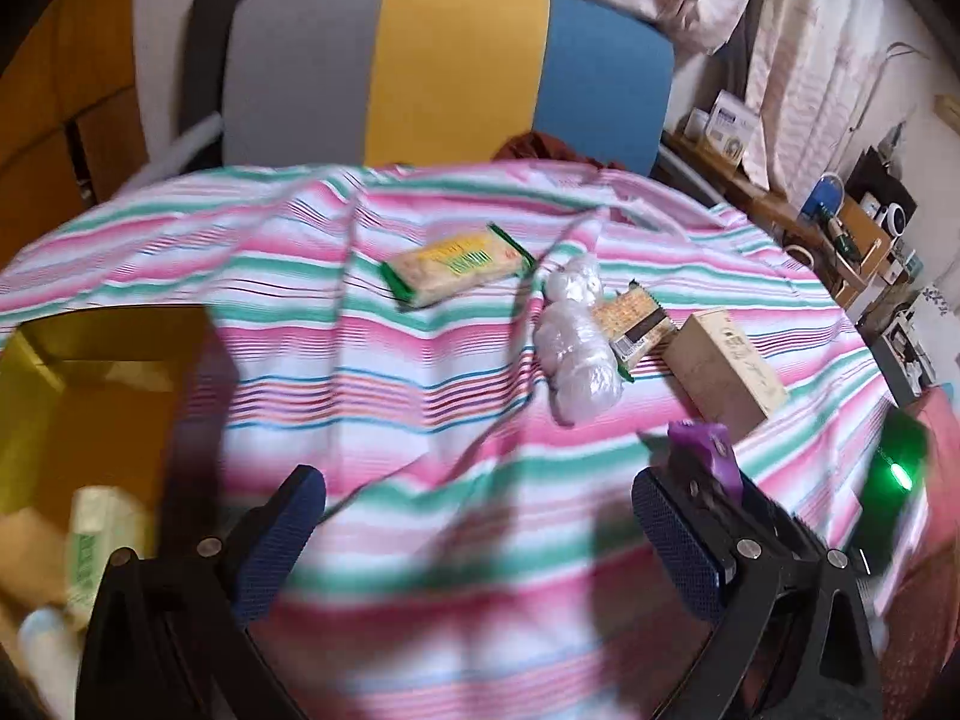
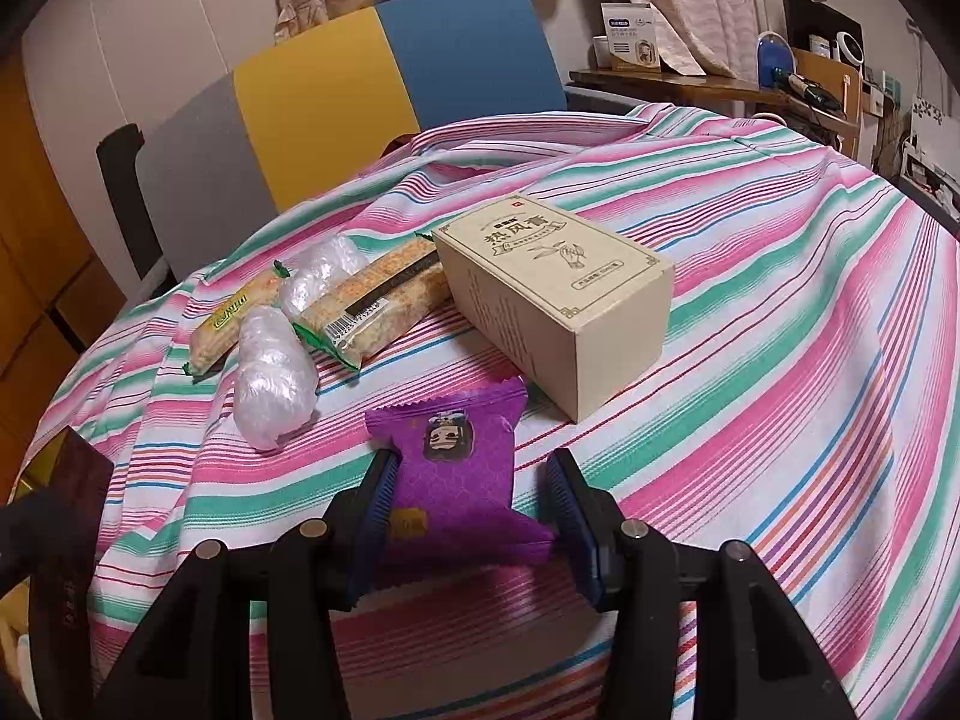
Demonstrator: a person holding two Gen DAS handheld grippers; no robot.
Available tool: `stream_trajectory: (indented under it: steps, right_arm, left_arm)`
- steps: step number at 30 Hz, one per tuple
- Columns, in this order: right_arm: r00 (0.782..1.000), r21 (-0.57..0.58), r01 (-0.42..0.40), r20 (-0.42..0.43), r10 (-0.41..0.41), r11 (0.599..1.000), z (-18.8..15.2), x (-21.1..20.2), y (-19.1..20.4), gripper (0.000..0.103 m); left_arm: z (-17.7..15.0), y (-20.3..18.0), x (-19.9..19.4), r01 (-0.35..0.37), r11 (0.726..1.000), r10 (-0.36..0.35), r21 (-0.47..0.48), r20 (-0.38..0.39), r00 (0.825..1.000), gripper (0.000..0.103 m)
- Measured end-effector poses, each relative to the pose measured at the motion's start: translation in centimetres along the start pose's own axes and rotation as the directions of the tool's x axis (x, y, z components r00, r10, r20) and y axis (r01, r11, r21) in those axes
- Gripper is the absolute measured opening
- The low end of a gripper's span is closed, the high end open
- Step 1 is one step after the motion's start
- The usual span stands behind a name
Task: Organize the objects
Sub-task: 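Grasp the plastic-wrapped bundle with the left gripper while the right holds the purple packet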
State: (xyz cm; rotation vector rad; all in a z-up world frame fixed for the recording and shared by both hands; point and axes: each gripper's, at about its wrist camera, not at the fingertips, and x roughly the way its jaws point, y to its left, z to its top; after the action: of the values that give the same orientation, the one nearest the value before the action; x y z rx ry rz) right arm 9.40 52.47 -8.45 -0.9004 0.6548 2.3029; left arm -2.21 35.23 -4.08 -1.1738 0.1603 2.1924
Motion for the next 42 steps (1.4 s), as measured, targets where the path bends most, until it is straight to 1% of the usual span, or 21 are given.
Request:
stream_trajectory:
  steps: [1, 5, 9, 12, 13, 15, 17, 18, 21, 22, 23, 26, 28, 30, 32, 33, 34, 35, 36, 39, 42]
  right_arm:
    - [1.000, 0.000, 0.000, 0.001, 0.000, 1.000, 0.0, 0.0, 0.0, 0.051]
    - [1.000, 0.007, -0.010, 0.008, 0.010, 1.000, -0.1, 0.0, -0.1, 0.051]
    - [1.000, 0.012, -0.016, 0.013, 0.016, 1.000, -0.3, -0.1, 0.0, 0.052]
    - [1.000, 0.007, -0.011, 0.014, 0.010, 1.000, -0.4, -0.2, 0.1, 0.052]
    - [1.000, 0.007, -0.010, 0.014, 0.010, 1.000, -0.4, -0.2, 0.0, 0.052]
    - [1.000, 0.006, -0.010, 0.015, 0.010, 1.000, -0.4, -0.2, 0.1, 0.052]
    - [1.000, 0.008, -0.012, 0.016, 0.012, 1.000, -0.5, -0.2, 0.1, 0.052]
    - [1.000, 0.009, -0.013, 0.017, 0.013, 1.000, -0.5, -0.3, 0.0, 0.052]
    - [1.000, 0.010, -0.015, 0.018, 0.015, 1.000, -0.5, -0.3, 0.0, 0.052]
    - [1.000, 0.011, -0.015, 0.018, 0.015, 1.000, -0.5, -0.3, 0.0, 0.052]
    - [1.000, 0.010, -0.014, 0.018, 0.014, 1.000, -0.5, -0.3, 0.0, 0.052]
    - [1.000, 0.004, -0.007, 0.017, 0.007, 1.000, -0.5, -0.4, 0.1, 0.052]
    - [1.000, 0.002, -0.006, 0.017, 0.006, 1.000, -0.5, -0.5, 0.0, 0.052]
    - [1.000, 0.003, -0.007, 0.017, 0.007, 1.000, -0.5, -0.5, 0.0, 0.052]
    - [1.000, 0.001, -0.004, 0.018, 0.004, 1.000, -0.5, -0.4, 0.0, 0.052]
    - [1.000, 0.000, -0.003, 0.018, 0.003, 1.000, -0.5, -0.4, 0.1, 0.052]
    - [1.000, 0.003, -0.006, 0.019, 0.006, 1.000, -0.5, -0.4, 0.0, 0.052]
    - [1.000, 0.007, -0.010, 0.020, 0.010, 1.000, -0.5, -0.4, 0.0, 0.052]
    - [1.000, 0.009, -0.012, 0.020, 0.012, 1.000, -0.5, -0.4, -0.1, 0.052]
    - [1.000, 0.007, -0.010, 0.022, 0.010, 1.000, -0.5, -0.3, 0.0, 0.052]
    - [1.000, 0.008, -0.010, 0.024, 0.010, 1.000, -0.6, -0.4, 0.0, 0.052]
  left_arm:
    - [0.5, -0.4, 1.1, -0.010, 1.000, 0.010, -0.006, -0.011, 1.000, 0.103]
    - [2.1, -2.2, 3.4, -0.056, 0.998, 0.056, 0.024, 0.020, 0.998, 0.103]
    - [3.1, -4.2, 4.9, -0.101, 0.990, 0.094, 0.103, 0.070, 0.993, 0.102]
    - [3.5, -4.8, 6.5, -0.113, 0.981, 0.102, 0.158, 0.077, 0.992, 0.092]
    - [3.4, -4.9, 7.2, -0.104, 0.980, 0.094, 0.169, 0.067, 0.993, 0.084]
    - [3.1, -4.7, 8.4, -0.068, 0.980, 0.062, 0.184, 0.040, 0.997, 0.076]
    - [2.7, -4.4, 8.9, -0.079, 0.979, 0.073, 0.188, 0.039, 0.997, 0.063]
    - [2.3, -3.9, 9.2, -0.101, 0.977, 0.094, 0.189, 0.045, 0.995, 0.060]
    - [1.6, -3.1, 8.9, -0.095, 0.978, 0.082, 0.183, 0.080, 0.993, 0.058]
    - [1.4, -2.8, 8.7, -0.101, 0.977, 0.085, 0.188, 0.092, 0.992, 0.054]
    - [1.3, -2.6, 8.5, -0.101, 0.977, 0.083, 0.187, 0.101, 0.991, 0.048]
    - [1.1, -1.9, 8.0, -0.094, 0.983, 0.077, 0.160, 0.107, 0.991, 0.040]
    - [0.8, -2.1, 7.9, -0.100, 0.981, 0.082, 0.165, 0.110, 0.990, 0.040]
    - [0.6, -3.0, 7.7, -0.108, 0.971, 0.086, 0.213, 0.107, 0.991, 0.042]
    - [0.3, -3.7, 7.1, -0.110, 0.961, 0.079, 0.255, 0.128, 0.989, 0.070]
    - [0.3, -4.0, 6.8, -0.120, 0.955, 0.080, 0.273, 0.152, 0.985, 0.073]
    - [0.4, -4.6, 6.6, -0.160, 0.941, 0.107, 0.297, 0.189, 0.976, 0.076]
    - [0.6, -5.0, 6.5, -0.184, 0.932, 0.122, 0.313, 0.208, 0.971, 0.078]
    - [1.0, -5.1, 6.6, -0.182, 0.930, 0.118, 0.319, 0.208, 0.971, 0.080]
    - [2.4, -4.9, 7.0, -0.141, 0.940, 0.083, 0.311, 0.191, 0.978, 0.084]
    - [3.3, -5.0, 7.2, -0.135, 0.943, 0.080, 0.305, 0.187, 0.979, 0.086]
